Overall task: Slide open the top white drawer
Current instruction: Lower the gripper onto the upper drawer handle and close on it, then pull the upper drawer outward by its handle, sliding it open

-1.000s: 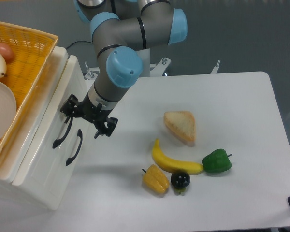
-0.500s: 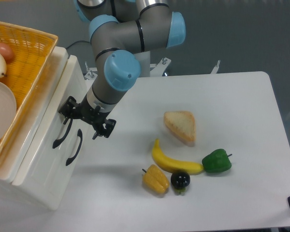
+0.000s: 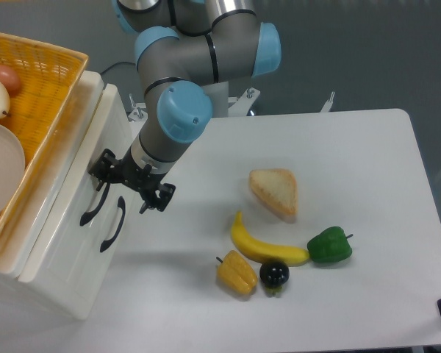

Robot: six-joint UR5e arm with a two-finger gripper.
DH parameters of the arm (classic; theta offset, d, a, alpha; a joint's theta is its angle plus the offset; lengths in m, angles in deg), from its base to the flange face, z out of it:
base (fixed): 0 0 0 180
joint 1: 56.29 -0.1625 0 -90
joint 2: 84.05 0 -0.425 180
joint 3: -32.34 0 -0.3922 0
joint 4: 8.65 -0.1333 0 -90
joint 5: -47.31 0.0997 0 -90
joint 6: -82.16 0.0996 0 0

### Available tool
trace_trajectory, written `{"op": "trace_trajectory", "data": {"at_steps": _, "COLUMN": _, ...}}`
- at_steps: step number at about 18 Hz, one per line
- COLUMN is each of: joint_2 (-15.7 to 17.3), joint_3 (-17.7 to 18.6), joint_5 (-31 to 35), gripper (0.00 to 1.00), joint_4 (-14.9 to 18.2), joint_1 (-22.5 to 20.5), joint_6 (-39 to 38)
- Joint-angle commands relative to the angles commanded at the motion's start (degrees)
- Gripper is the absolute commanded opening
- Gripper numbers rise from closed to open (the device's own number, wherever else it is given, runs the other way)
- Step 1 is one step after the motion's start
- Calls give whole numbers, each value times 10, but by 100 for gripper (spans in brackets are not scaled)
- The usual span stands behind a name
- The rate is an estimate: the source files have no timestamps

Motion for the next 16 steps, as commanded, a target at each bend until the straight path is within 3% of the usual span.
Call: {"op": "trace_trajectory", "data": {"at_steps": 16, "joint_2": 4, "joint_3": -1, "joint_5": 0, "gripper": 63, "joint_4": -12, "joint_1": 16, "joint_6": 4}}
